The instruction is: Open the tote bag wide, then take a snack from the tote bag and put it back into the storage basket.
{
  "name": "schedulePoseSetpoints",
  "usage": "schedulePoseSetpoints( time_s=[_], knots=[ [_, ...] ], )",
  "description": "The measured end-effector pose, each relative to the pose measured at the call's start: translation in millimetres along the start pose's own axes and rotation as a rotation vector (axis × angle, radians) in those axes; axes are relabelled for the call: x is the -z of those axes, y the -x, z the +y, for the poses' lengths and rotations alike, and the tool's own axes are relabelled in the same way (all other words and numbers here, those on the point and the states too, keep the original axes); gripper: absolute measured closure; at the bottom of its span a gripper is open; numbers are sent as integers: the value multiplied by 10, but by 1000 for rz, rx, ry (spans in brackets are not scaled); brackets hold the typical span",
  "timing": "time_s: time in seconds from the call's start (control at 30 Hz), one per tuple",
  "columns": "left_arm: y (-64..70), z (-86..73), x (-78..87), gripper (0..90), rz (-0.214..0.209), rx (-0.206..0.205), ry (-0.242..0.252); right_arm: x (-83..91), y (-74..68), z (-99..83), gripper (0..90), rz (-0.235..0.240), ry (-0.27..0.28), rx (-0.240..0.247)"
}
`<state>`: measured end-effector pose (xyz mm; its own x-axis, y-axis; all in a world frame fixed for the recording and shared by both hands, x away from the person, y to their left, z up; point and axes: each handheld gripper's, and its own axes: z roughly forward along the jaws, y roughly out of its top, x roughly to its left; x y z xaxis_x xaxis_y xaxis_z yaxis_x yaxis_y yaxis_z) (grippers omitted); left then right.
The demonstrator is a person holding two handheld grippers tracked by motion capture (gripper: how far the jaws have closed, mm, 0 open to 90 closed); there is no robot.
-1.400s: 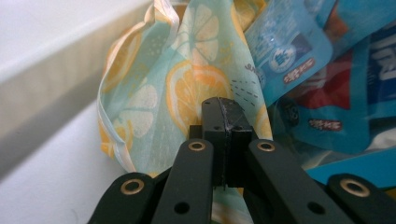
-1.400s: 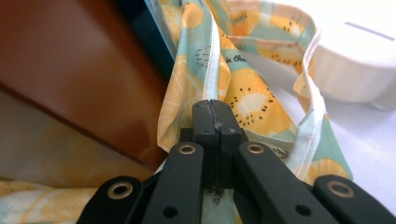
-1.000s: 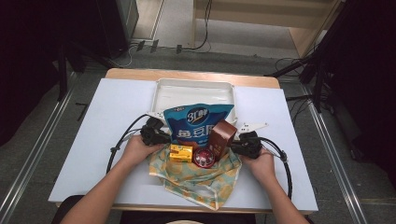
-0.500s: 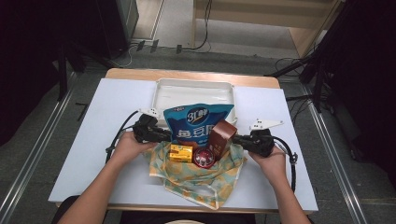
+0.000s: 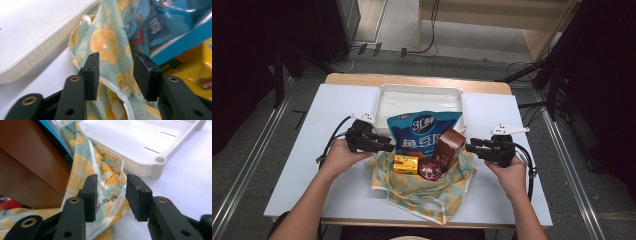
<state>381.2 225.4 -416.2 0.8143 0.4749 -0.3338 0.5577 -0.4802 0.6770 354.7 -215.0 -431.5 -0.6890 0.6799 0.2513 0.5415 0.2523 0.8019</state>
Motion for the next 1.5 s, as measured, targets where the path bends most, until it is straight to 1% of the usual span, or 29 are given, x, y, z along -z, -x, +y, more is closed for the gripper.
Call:
schedulePoseSetpoints(
  time_s=[0.03, 0.07, 0.1, 0.13, 0.23, 0.37, 0.43, 0.47, 0.53, 0.63, 0.67, 0.77, 1.0, 1.07, 1.17, 1.27, 1.3, 1.43, 1.5],
  knots=[
    [7, 3, 18, 542, 4, -2, -7, 11, 9, 1, 571, -3, 3, -4],
    [11, 4, 37, 535, 6, -7, -7, 19, 20, 2, 548, -6, 8, -4],
    [15, 4, 60, 529, 8, -5, -4, 27, 26, 0, 527, -4, 8, -14],
    [13, 4, 75, 520, 5, -5, -1, 29, 40, -2, 519, -9, 5, -17],
    [12, 6, 149, 487, -1, 4, 6, 56, 62, -1, 520, -14, -14, -22],
    [40, 22, 272, 468, -11, 6, 21, 110, 75, -2, 520, -34, -9, -18],
    [59, 34, 339, 465, -32, 0, 37, 126, 79, -2, 520, -44, -7, -16],
    [70, 42, 371, 465, -27, -10, 43, 131, 84, -1, 522, -46, -9, -19],
    [94, 48, 415, 465, -27, -10, 58, 134, 100, -1, 532, -49, -9, -24],
    [129, 72, 476, 463, -17, -30, 42, 133, 112, -1, 549, -61, -14, -40],
    [141, 72, 498, 463, -20, -27, 45, 129, 118, -3, 551, -63, -18, -43],
    [157, 84, 526, 457, -23, -26, 41, 117, 122, -7, 551, -63, -26, -50],
    [232, 127, 566, 449, -39, -41, 36, 100, 114, -6, 541, -66, -28, -43],
    [263, 149, 583, 449, -40, -52, 37, 100, 123, -8, 537, -66, -29, -45],
    [321, 193, 610, 449, -53, -63, 48, 94, 138, -13, 518, -65, -32, -54],
    [383, 245, 623, 449, -55, -84, 48, 87, 141, -13, 514, -63, -35, -59],
    [405, 264, 627, 449, -56, -96, 48, 82, 142, -14, 512, -64, -35, -58],
    [483, 349, 620, 449, -52, -118, 50, 66, 140, -15, 512, -65, -46, -61],
    [511, 402, 609, 448, -58, -131, 50, 63, 140, -17, 512, -68, -47, -60]
  ],
)
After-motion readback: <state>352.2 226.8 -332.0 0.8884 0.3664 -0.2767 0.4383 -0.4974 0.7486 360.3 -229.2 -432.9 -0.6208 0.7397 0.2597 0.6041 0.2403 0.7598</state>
